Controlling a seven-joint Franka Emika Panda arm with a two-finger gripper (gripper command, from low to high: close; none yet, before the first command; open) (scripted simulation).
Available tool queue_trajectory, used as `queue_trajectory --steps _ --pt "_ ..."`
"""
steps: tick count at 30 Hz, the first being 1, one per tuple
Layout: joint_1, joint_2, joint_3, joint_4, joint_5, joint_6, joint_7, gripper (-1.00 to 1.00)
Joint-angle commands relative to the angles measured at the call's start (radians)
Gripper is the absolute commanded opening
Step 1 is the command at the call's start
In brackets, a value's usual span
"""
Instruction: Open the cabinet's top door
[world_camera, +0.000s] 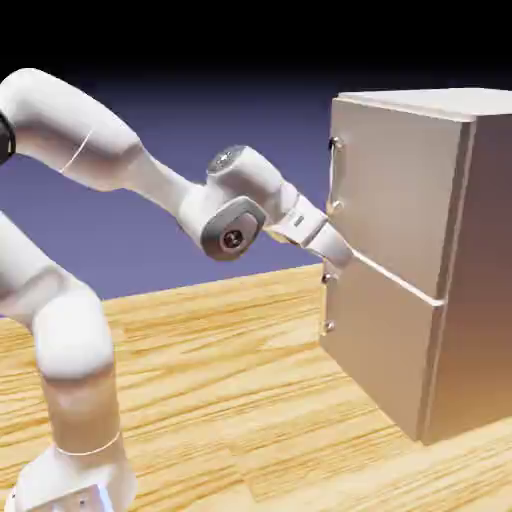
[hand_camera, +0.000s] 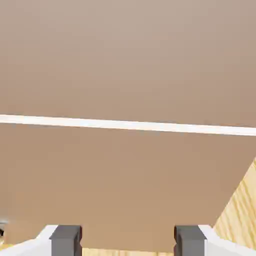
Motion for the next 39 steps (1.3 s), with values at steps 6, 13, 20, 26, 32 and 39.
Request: queue_trajectory --steps 6,13,20,26,32,39 --pt "-0.096 -0.055 0.117 0.056 0.261 0.001 0.125 0.0" --pt "-0.208 -0.118 0.254 0.122 0.566 0.001 0.272 0.0" --pt "-0.32 -0.182 0.391 0.187 0.87 0.002 0.418 0.0" --pt "-0.416 -0.237 0.509 0.244 1.131 0.003 0.543 0.0" --pt "-0.511 -0.291 0.626 0.3 1.392 0.004 0.669 0.0" --pt "-0.623 -0.355 0.763 0.366 1.696 0.004 0.815 0.0"
